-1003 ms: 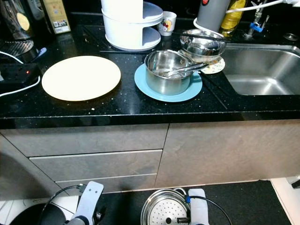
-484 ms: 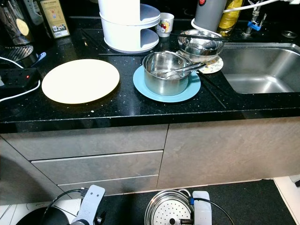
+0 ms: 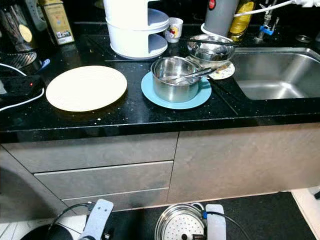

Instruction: Kitchen organization

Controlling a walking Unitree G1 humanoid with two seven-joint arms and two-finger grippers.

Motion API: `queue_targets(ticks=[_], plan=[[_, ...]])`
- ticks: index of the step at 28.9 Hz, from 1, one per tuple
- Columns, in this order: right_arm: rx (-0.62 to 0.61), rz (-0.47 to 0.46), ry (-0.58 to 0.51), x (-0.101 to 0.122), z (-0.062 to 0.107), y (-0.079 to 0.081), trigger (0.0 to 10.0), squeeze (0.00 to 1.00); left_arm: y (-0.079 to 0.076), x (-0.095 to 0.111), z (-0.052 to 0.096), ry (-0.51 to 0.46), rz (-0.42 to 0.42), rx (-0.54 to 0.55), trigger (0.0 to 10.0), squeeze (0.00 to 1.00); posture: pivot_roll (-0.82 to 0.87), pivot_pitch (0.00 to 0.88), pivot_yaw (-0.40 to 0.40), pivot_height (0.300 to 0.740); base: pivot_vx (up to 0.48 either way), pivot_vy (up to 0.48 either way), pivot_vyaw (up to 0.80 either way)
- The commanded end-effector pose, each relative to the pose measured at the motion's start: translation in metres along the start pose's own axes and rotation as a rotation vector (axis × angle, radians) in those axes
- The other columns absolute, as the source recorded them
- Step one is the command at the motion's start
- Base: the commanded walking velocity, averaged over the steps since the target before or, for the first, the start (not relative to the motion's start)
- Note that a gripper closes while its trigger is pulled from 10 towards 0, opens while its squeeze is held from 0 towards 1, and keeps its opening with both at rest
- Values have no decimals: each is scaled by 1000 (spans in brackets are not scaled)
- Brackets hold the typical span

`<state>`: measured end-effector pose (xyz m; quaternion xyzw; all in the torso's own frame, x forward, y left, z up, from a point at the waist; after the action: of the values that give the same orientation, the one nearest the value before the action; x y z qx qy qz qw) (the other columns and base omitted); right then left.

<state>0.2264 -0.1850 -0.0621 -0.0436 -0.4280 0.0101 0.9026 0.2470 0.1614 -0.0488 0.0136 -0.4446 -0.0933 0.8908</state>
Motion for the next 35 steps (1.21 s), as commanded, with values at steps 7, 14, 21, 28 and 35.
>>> queue_targets(ticks=[7, 14, 21, 28, 35], plan=[[-2, -10, 78, -23, 6, 4, 10000, 0, 6, -12, 3, 42, -19, -4, 10000, 0, -46, 189, 17, 740, 0, 0, 0], [13, 40, 74, -21, 6, 1, 10000, 0, 2, -17, 6, 37, 5, -1, 10000, 0, -54, 189, -12, 740, 0, 0, 0], [19, 61, 75, -21, 6, -1, 10000, 0, 0, -16, 6, 26, 27, 3, 10000, 0, -60, 186, -31, 740, 0, 0, 0], [25, 66, 76, -21, 6, 0, 10000, 0, -2, -14, 5, 23, 33, -7, 10000, 0, -66, 179, -33, 740, 0, 0, 0], [31, 68, 78, -23, 7, 1, 10000, 0, -3, -15, 4, 38, 29, -1, 10000, 0, -68, 173, -32, 740, 0, 0, 0]])
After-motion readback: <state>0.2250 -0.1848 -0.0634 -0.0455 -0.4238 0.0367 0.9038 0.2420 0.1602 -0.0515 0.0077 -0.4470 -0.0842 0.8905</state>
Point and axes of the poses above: a point about 5 cm out from each wrist's last joint towards the gripper, its own z axis pointing back from the gripper into the wrist, its own x axis along the axis of the wrist's last joint, y = z × x, the point moved 1 cm from there along -z, pointing out of the wrist towards the gripper, and after that the axes turned 5 degrees about z, right-handed, at the moved point
